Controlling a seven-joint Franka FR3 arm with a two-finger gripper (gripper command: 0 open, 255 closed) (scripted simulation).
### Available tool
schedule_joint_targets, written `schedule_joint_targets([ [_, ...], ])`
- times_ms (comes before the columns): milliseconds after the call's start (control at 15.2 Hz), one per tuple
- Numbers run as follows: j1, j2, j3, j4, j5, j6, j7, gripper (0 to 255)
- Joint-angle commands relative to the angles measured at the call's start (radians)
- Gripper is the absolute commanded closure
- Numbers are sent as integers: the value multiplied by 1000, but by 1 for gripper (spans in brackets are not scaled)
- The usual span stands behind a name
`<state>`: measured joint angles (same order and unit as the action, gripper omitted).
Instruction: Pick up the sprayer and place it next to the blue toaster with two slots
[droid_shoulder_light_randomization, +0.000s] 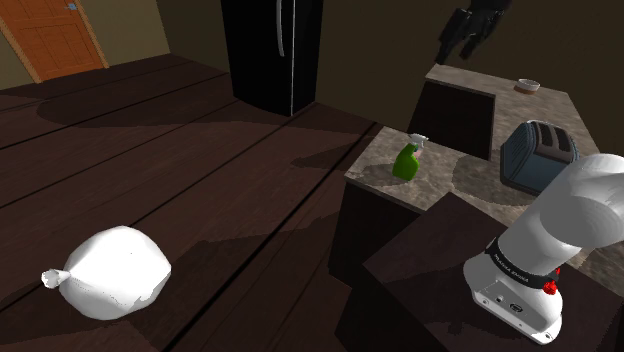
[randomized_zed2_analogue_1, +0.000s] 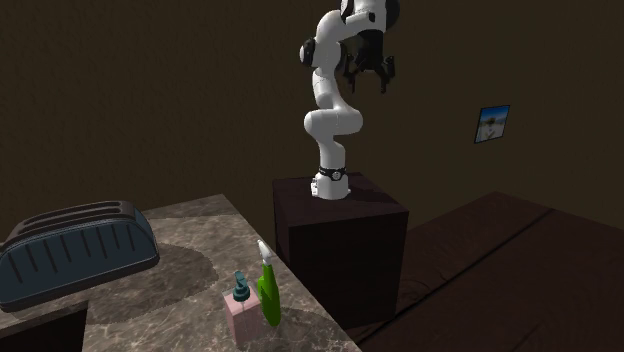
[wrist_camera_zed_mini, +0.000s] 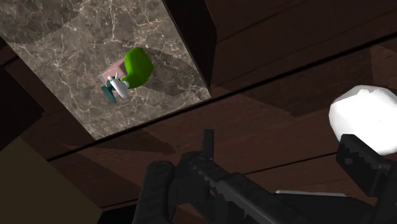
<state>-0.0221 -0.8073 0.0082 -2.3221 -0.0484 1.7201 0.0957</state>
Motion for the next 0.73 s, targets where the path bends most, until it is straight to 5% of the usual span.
schedule_joint_targets([
  [0, 0, 0, 0, 0, 0, 0, 0, 0],
  [660, -24, 139, -190, -124, -77, 230, -231, 0],
])
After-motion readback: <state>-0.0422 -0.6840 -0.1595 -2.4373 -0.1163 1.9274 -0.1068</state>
